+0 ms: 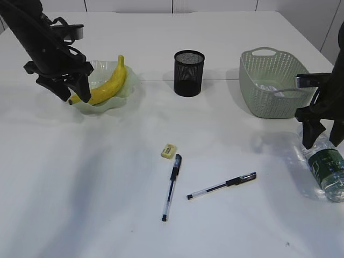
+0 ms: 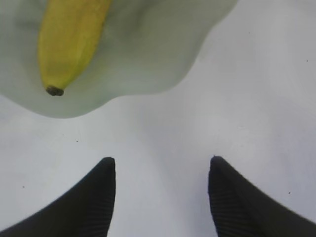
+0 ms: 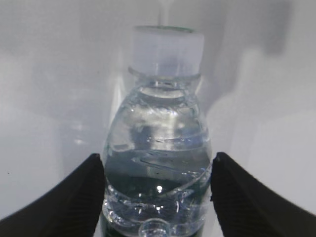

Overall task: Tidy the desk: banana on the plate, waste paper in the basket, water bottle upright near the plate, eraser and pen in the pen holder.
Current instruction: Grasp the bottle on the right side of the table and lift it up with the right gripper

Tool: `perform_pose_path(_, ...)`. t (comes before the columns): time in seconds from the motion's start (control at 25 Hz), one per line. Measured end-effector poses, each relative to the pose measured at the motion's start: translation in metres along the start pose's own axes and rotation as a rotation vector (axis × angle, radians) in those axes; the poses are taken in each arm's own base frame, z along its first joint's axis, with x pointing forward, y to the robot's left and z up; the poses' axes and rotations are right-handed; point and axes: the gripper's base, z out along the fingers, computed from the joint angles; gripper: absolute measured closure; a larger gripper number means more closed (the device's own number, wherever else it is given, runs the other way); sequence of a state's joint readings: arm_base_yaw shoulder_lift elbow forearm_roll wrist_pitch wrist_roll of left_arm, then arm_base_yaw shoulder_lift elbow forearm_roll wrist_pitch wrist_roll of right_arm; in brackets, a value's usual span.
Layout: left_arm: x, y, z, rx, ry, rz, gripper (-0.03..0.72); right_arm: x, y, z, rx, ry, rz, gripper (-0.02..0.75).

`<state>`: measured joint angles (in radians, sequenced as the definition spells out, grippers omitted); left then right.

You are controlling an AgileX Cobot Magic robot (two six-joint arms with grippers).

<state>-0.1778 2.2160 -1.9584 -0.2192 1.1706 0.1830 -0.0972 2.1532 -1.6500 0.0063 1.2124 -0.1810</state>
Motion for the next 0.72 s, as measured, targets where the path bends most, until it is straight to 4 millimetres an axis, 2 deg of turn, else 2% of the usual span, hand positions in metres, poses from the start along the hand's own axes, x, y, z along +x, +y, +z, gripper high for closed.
perform_pose_path(0.72,-0.0001,0.0000,0.0000,0.000,-0.001,0.000,0.268,-0.0004,0.0005,0.0018,-0.006,0.003,0.028,0.208)
